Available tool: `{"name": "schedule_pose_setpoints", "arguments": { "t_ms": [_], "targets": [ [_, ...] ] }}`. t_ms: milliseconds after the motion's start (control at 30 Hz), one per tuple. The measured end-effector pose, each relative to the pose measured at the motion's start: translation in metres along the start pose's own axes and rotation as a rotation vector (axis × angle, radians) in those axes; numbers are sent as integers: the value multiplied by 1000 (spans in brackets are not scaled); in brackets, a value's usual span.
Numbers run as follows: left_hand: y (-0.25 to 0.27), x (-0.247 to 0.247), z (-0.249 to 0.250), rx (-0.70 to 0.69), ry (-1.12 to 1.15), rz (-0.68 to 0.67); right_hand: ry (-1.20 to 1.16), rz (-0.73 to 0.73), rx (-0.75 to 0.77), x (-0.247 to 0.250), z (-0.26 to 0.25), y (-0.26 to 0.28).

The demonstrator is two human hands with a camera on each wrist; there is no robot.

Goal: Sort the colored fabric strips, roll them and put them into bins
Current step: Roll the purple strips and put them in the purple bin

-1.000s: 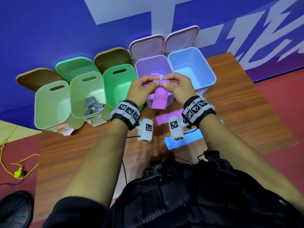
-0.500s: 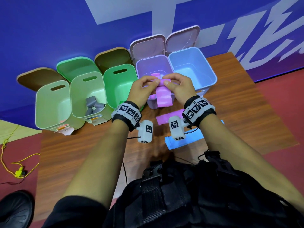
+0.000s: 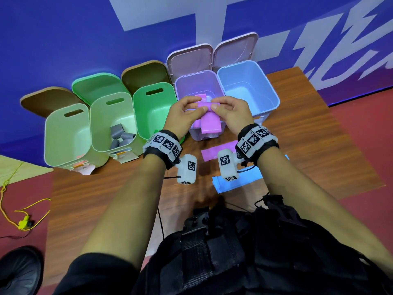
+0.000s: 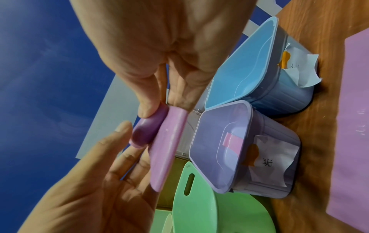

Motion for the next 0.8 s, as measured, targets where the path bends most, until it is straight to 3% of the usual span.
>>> {"name": "schedule_pose_setpoints", "arguments": {
  "t_ms": [800],
  "targets": [
    [2, 3, -1, -5, -3, 33, -14, -2, -2, 0, 3, 2]
  ]
}}
Point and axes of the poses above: each hand's wrist, its own y-axis away from the middle knuckle, its own x-axis out of the back of the hand, z = x × y, the point moved 10 cm from there along -y, towards the middle knuckle, and after that the axes turned 10 degrees about z, right-handed, at the moved point
